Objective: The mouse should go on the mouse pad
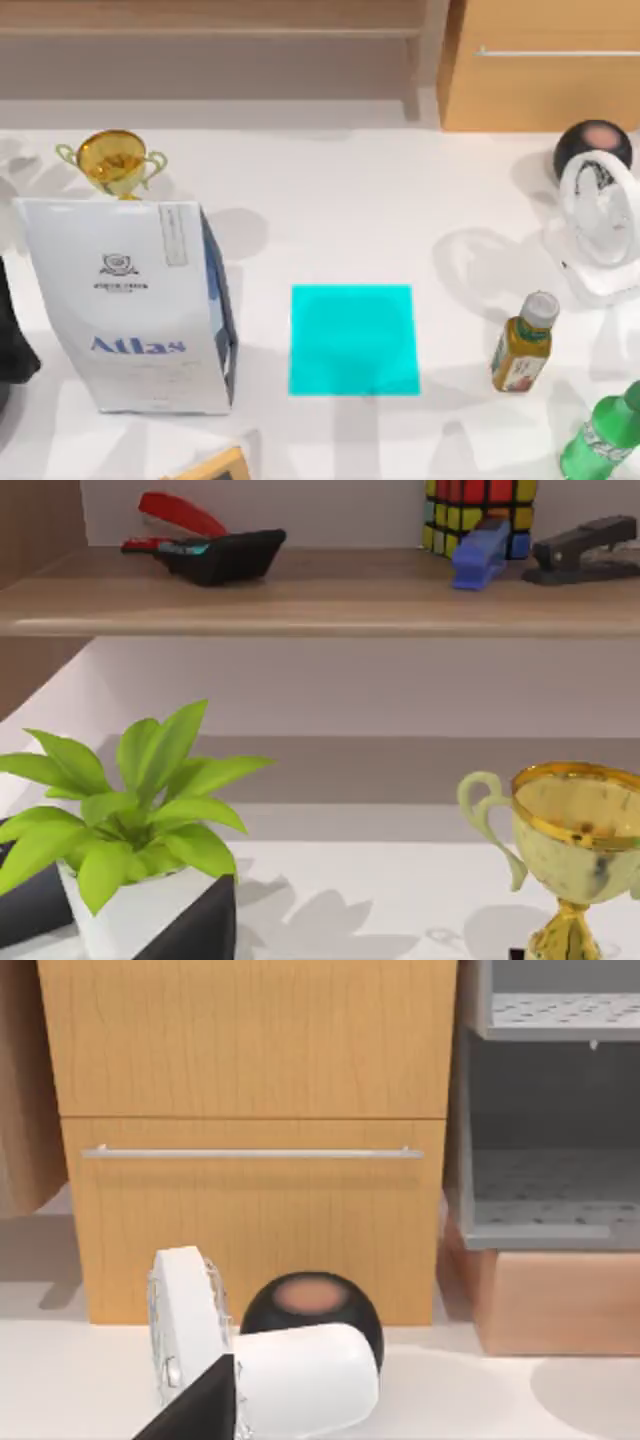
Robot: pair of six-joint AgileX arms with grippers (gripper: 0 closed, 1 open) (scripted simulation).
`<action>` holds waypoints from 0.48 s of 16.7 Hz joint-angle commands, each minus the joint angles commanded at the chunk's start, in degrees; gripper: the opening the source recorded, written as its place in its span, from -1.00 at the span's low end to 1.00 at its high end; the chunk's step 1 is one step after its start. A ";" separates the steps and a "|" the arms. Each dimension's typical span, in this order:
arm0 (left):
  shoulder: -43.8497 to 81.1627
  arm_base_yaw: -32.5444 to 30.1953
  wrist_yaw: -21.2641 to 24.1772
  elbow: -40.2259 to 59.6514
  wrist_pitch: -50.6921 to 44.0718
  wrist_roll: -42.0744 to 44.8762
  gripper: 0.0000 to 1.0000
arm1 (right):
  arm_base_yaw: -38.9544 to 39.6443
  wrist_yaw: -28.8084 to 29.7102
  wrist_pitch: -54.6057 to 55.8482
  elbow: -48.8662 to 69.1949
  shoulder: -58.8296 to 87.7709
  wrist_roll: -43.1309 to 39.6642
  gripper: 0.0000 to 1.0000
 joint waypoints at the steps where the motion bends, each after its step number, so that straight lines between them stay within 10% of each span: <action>1: 0.00 0.00 0.00 0.00 0.00 0.00 1.00 | 0.00 0.00 0.00 0.00 0.00 0.00 1.00; 8: 11.13 2.75 1.57 9.87 -12.36 -1.51 1.00 | 0.00 0.00 0.00 0.00 0.00 0.00 1.00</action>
